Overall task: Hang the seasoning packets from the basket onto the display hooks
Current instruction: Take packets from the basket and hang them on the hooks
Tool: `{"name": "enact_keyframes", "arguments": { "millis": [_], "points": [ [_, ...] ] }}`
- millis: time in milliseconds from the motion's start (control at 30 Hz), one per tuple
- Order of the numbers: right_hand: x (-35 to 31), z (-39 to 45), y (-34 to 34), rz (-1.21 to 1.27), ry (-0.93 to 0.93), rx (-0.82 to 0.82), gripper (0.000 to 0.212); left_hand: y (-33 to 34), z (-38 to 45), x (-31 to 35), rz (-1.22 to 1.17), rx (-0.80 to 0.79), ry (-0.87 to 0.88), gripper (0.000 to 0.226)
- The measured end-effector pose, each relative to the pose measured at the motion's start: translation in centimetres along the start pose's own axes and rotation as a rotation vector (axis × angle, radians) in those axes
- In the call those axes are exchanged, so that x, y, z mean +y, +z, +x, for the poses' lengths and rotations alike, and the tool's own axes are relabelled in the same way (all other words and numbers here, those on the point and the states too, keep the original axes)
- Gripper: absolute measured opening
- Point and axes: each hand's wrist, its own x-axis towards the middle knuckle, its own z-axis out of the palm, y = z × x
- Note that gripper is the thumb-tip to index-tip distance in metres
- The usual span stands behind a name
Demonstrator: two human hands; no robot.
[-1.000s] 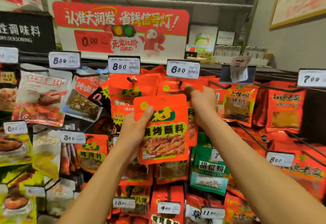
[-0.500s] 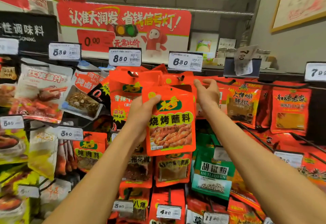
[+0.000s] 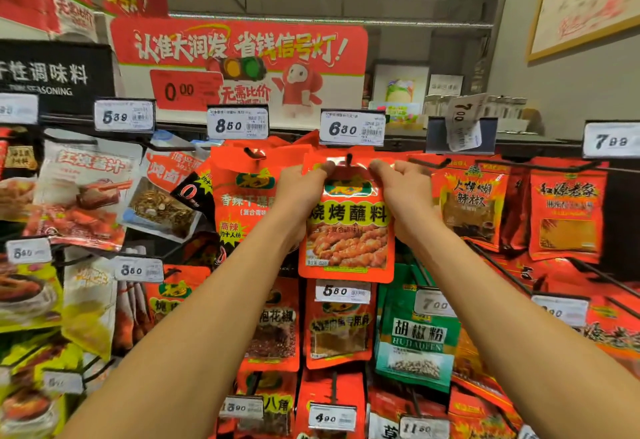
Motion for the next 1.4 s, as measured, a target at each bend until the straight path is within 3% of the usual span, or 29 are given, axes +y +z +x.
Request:
{"name": "enact_keyframes", "arguments": {
  "millis": [133, 267, 367, 433, 533, 667, 767, 933, 1167, 1400],
  "points": [
    [1.3, 2.5, 1.6, -0.127, -0.007, 0.109, 0.039, -0.2, 0.5, 0.0, 0.121, 0.081, 0.035, 0.029],
    [2.1, 5.4, 3.4, -0.211, 0.033, 0.208, 0.045, -1.5, -0.2, -0.7, 0.245, 0.033, 0.052, 0.031],
    [2.4, 6.9, 4.3, -0.299, 0.031, 0.208, 0.028, -2.5, -0.8, -1.6, 0.262, 0.003, 0.042, 0.021],
    [2.8, 7.4, 4.4, -0.296, 0.053, 0.207, 0.036, -2.9, -1.1, -1.9, 0.216, -0.004, 0.037, 0.012],
    [2.6, 6.6, 3.1, -0.315, 0.094, 0.162, 0.046, -3.7, -1.5, -2.5, 0.152, -0.029, -0.006, 0.015],
    [2.4, 2.3, -1.0, -0.22, 0.173, 0.128, 0.031, -4.3, -3.1, -2.4, 0.107, -0.076, -0.06, 0.019],
    [2.4, -3.0, -4.8, 0.008, 0.201, -0.023, 0.016, -4.1, -5.4, -2.1, 0.061, -0.107, -0.115, 0.02],
    [4.5, -11.4, -11.3, 0.111, 0.312, -0.222, 0.022, -3.8, -11.7, -4.7, -0.015, -0.114, -0.206, 0.021],
    [16.2, -22.4, -19.1, 0.14, 0.678, -0.264, 0.025, -4.4, -24.4, -17.0, 0.015, 0.041, -0.568, 0.019],
    [30.9, -36.4, -25.2, -0.137, 1.148, -0.33, 0.033, -4.0, -38.8, -31.9, 0.134, 0.191, -1.063, 0.018]
  ]
}}
